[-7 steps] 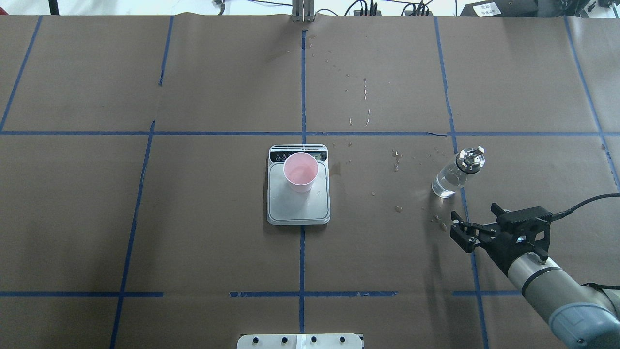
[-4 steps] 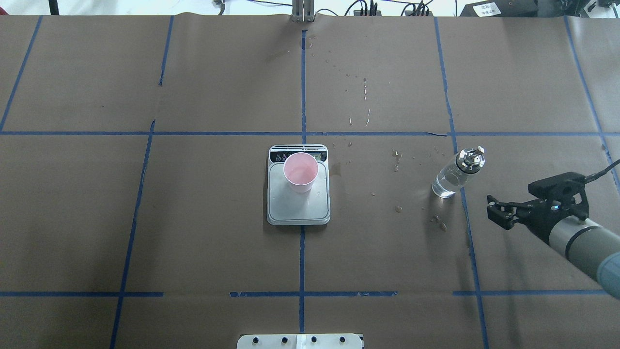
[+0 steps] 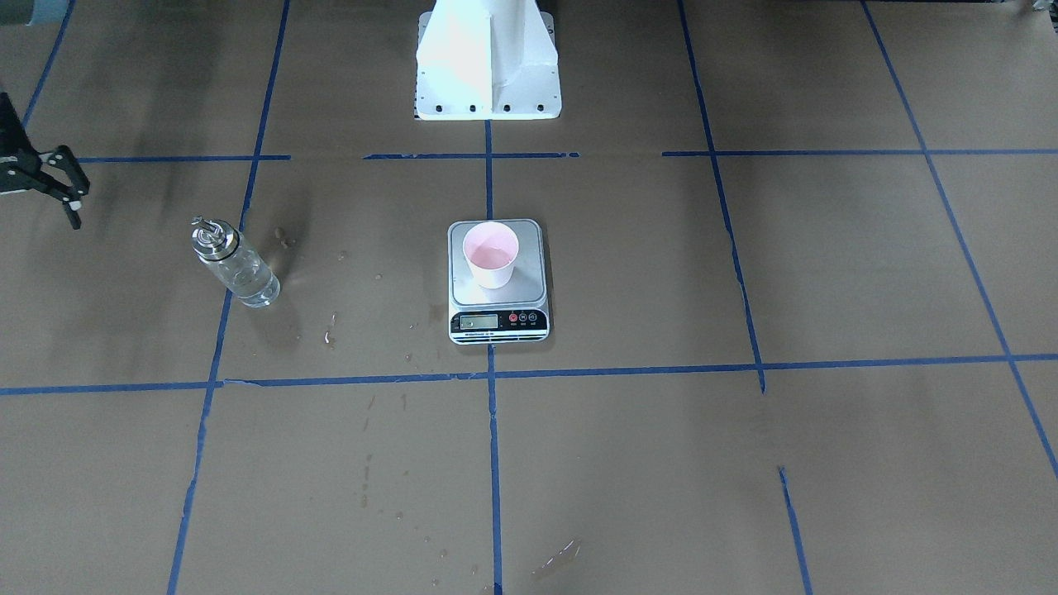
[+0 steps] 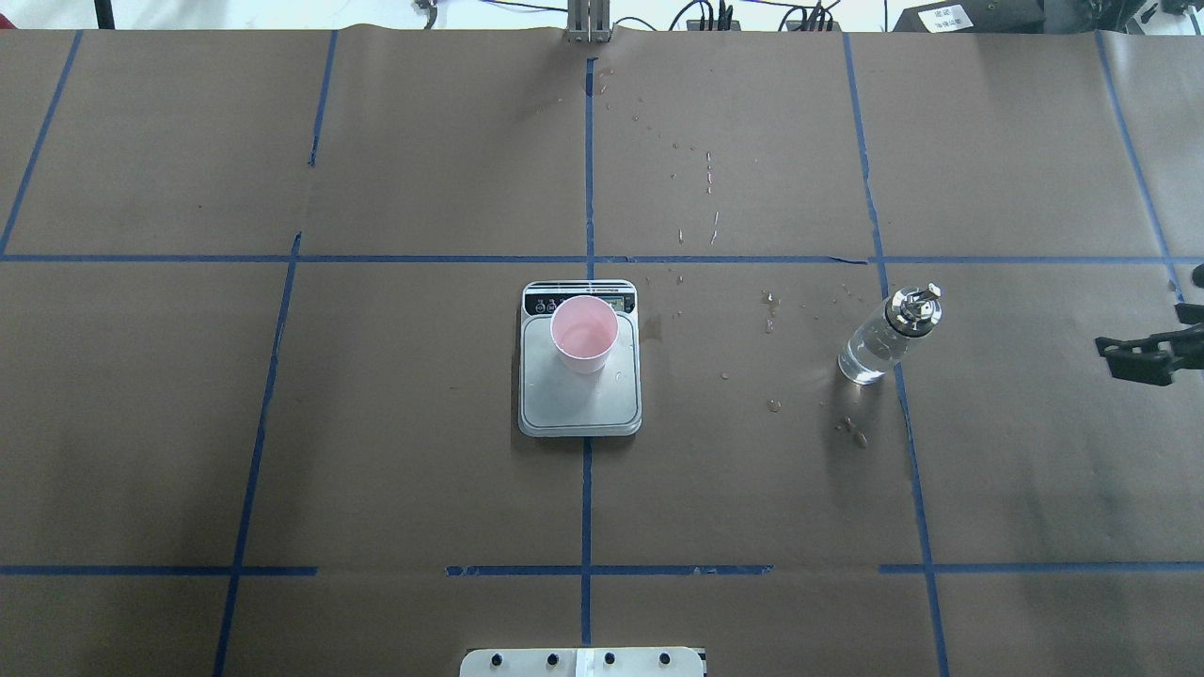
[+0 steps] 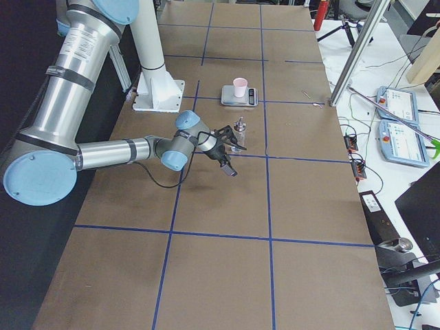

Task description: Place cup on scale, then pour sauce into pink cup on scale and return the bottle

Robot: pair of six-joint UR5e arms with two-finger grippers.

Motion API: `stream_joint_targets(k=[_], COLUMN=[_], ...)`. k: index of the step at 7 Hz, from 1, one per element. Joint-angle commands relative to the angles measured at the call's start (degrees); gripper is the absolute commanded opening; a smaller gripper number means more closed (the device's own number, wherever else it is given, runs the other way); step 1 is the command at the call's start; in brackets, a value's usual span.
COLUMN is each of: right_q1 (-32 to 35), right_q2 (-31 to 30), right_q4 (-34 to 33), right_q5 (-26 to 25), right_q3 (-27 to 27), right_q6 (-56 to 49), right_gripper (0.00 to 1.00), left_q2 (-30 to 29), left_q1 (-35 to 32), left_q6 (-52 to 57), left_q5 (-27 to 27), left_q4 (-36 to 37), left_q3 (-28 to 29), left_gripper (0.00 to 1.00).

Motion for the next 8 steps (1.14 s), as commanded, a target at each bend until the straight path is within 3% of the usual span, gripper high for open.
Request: stream_joint_targets(k=[1,2,4,5,6,7,8], right_q1=[22.2,26.3,31.0,31.7,31.7,31.7,31.7], right_q2=[3.3,5.4,12.7,11.3,9.7,10.3,10.1], right_q4=[-11.9,-24.0,-46.7,-48.9,-48.7,-48.7,-48.7], right_q5=[23.1,24.2,21.2,21.2,22.0,22.8,25.7], right_q3=[-0.4,0.4,-0.4,-1.2,-7.8,-10.9,-11.6], right_q6=[-16.0,-24.1,-33.7,-33.1,-33.3,-33.4,-33.2], right_gripper=[1.00,1.00,1.00,1.00,1.00,1.00,1.00], left_q2=[0.0,0.0,0.0,0.0,0.0,0.0,0.0], left_q1=[0.0,0.0,0.0,0.0,0.0,0.0,0.1], left_q6=[0.0,0.0,0.0,0.0,0.0,0.0,0.0], left_q5=[0.0,0.0,0.0,0.0,0.0,0.1,0.1], left_q4=[-0.3,-0.3,-1.1,-1.1,-1.1,-1.1,-1.1], left_q3=[0.3,0.4,0.3,0.5,0.6,0.6,0.6], left_gripper=[1.00,1.00,1.00,1.00,1.00,1.00,1.00])
